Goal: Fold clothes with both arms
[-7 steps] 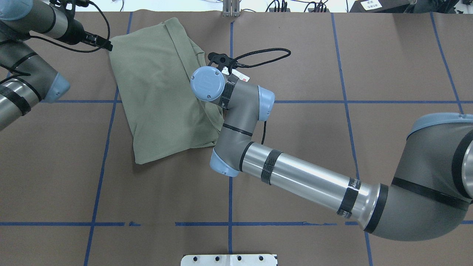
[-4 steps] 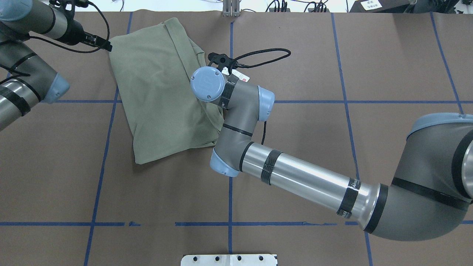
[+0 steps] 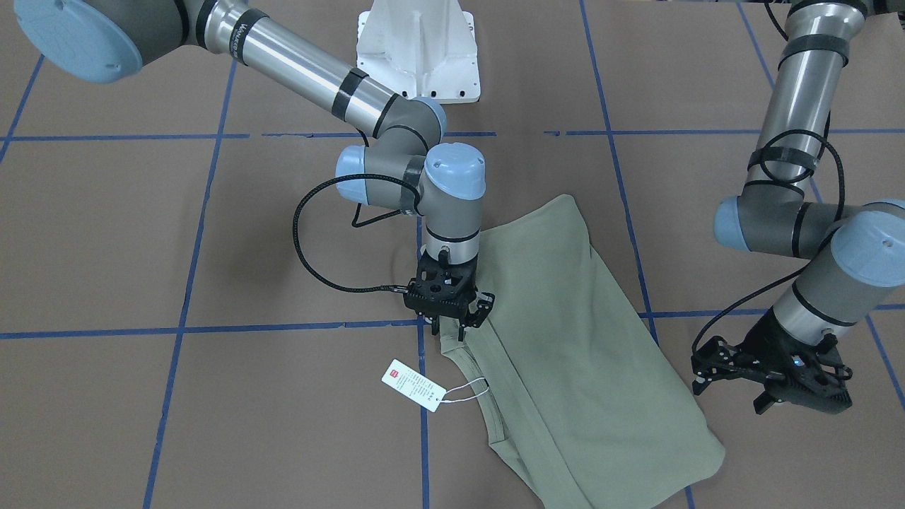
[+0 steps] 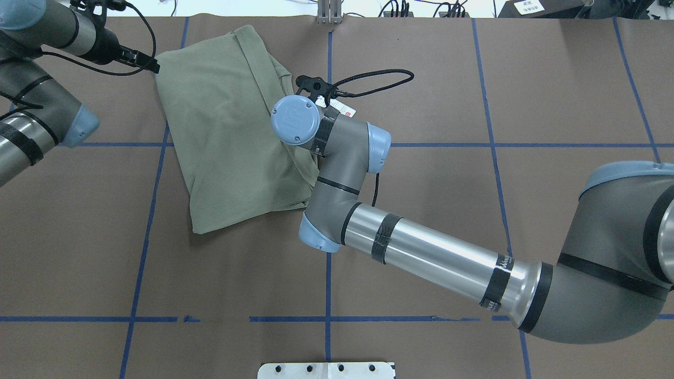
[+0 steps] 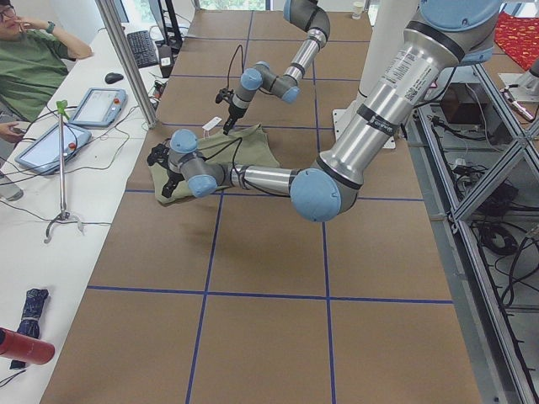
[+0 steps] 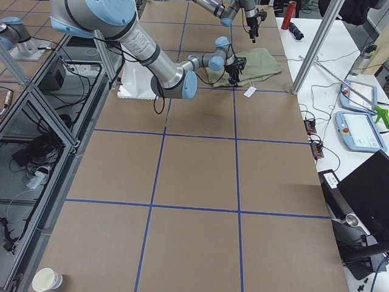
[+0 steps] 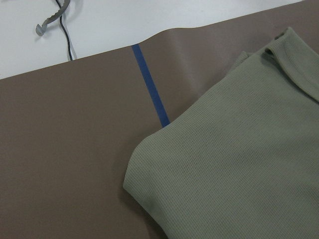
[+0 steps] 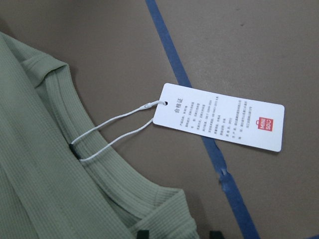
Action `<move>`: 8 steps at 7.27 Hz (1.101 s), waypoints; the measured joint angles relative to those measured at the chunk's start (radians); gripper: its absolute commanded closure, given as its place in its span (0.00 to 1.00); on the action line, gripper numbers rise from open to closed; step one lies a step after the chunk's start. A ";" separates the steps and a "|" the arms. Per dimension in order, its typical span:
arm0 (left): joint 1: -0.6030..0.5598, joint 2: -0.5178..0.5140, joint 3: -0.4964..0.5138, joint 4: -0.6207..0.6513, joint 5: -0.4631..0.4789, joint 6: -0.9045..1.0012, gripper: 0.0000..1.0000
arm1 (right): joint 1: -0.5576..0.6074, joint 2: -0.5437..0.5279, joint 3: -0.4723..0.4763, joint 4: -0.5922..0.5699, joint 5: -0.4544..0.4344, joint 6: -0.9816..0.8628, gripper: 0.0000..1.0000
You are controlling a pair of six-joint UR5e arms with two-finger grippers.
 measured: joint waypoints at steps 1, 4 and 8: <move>0.000 0.000 0.000 0.000 0.000 0.000 0.00 | -0.001 0.000 0.000 0.000 0.000 0.000 0.62; 0.000 0.000 0.000 0.000 0.000 0.000 0.00 | -0.002 0.000 0.000 0.000 0.000 -0.008 1.00; 0.000 0.000 0.000 0.000 0.000 0.000 0.00 | -0.004 -0.019 0.065 -0.014 0.010 -0.098 1.00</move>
